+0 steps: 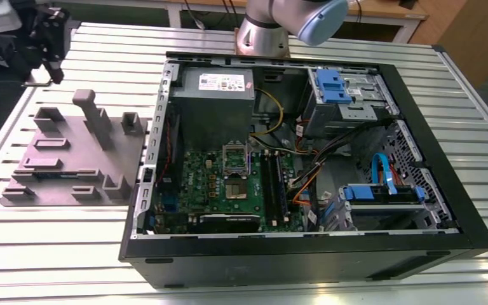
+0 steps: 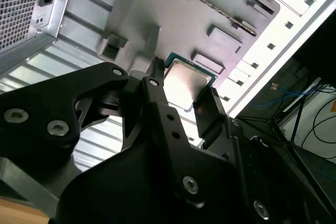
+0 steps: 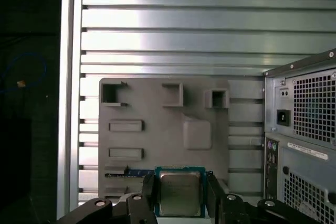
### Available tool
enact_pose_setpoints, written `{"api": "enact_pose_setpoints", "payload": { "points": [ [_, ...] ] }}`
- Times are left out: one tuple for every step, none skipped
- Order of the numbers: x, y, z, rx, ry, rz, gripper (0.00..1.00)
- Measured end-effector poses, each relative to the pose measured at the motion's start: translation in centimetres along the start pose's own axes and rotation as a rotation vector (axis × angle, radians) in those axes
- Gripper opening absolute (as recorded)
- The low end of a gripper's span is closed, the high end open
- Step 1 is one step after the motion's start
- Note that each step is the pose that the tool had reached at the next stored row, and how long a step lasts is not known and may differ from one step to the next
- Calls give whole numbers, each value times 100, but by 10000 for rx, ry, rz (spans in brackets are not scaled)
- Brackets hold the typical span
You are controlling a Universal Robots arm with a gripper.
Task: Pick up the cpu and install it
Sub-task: 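Pick up the cpu and move it towards the insertion slot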
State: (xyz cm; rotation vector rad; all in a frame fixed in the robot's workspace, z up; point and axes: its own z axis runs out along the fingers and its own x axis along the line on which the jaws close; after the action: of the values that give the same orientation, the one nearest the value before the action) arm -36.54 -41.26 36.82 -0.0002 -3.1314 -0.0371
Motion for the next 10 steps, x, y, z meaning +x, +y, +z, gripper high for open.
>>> {"api": "enact_pose_setpoints", "payload": {
  "points": [
    [-38,0,0,0,0,-1,47],
    [-67,0,-2,1,0,-1,47],
    [-83,1,-11,0,1,-1,47],
    [-93,2,-29,2,2,1,47],
    [-102,3,-48,1,2,4,47],
    [-110,4,-75,0,0,8,47],
    [-117,5,-108,0,-1,14,47],
    [-123,6,-142,0,0,20,47],
    [-129,7,-176,0,0,27,47],
    [-141,7,-198,0,0,33,47]
  ]
}}
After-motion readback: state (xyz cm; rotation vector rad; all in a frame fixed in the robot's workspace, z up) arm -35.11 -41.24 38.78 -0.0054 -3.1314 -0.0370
